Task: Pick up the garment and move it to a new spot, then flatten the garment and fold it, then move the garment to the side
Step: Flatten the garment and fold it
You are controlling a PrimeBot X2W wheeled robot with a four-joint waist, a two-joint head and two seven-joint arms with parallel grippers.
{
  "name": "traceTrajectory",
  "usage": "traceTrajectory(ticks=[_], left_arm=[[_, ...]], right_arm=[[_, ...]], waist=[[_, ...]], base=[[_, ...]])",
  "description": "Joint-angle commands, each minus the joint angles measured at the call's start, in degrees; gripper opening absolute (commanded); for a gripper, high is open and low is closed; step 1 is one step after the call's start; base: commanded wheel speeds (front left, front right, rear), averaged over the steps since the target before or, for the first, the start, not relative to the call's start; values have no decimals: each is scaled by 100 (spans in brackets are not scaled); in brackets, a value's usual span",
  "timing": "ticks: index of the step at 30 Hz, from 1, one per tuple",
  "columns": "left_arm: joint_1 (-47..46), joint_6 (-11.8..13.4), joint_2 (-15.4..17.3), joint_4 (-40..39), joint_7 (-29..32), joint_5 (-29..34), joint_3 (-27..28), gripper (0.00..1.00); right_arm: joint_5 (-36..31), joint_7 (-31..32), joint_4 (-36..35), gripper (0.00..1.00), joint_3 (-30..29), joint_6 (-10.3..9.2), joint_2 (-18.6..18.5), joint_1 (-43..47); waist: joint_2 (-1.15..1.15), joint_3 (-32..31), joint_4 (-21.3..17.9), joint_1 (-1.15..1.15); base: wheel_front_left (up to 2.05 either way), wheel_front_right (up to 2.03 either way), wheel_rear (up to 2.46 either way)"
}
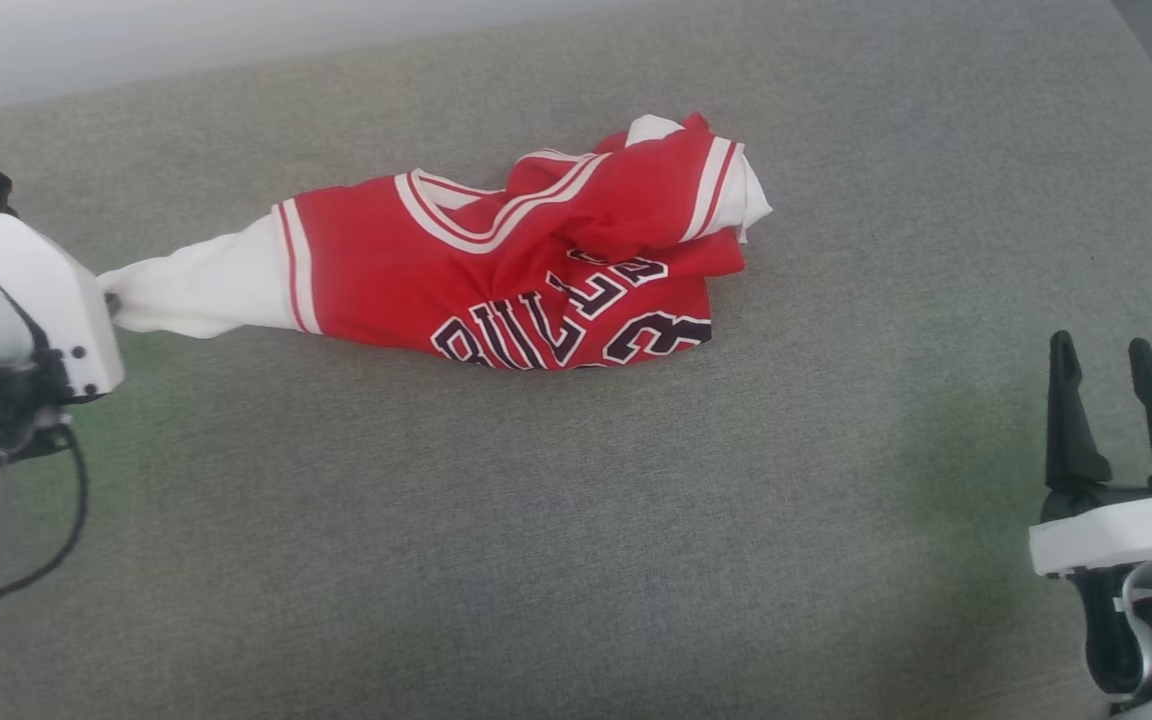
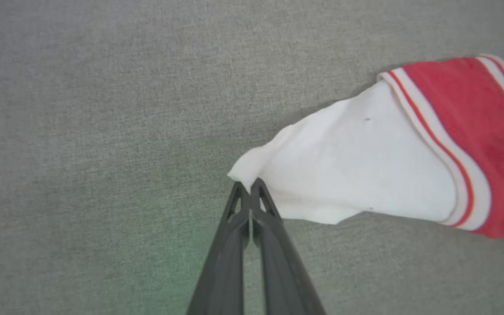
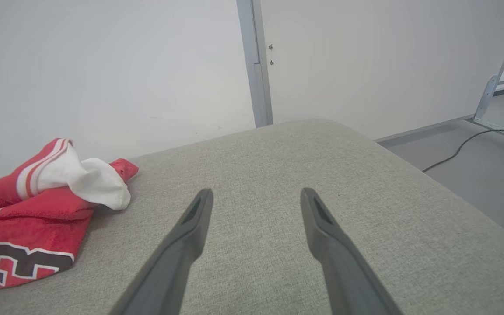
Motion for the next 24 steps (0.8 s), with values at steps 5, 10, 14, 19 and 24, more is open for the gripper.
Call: traceTrajectory(ticks=[5,10,14,19,24], left_arm=[[265,-75,-180,-186,-677,-58,107,100],[920,-87,-498,-729,-2033,114,154,100],[1512,-82,-866,-1198,-3200,342,37,100],[2047,2,-1283,-1504,-4129,589,-132,100],[2521,285,-1675,-1849,-4835,991,-308,100]], right_arm=[[-25,-15,12,100,189,0,-284,-65],[118,-14,314,100,857,0,-889,-325],[286,59,677,100,1586,0,-1511,-742],[587,522,942,100,2401,-1,-2160,-1314],[1128,1346,1108,100,3456,0,-2882,-2096]], waist=[[0,-137,167,0],[0,-217,482,0],[0,-222,832,0],[0,-158,1182,0],[0,-12,1577,0]], base=[[0,0,0],[0,0,0],[0,0,0],[0,0,0],[0,0,0]])
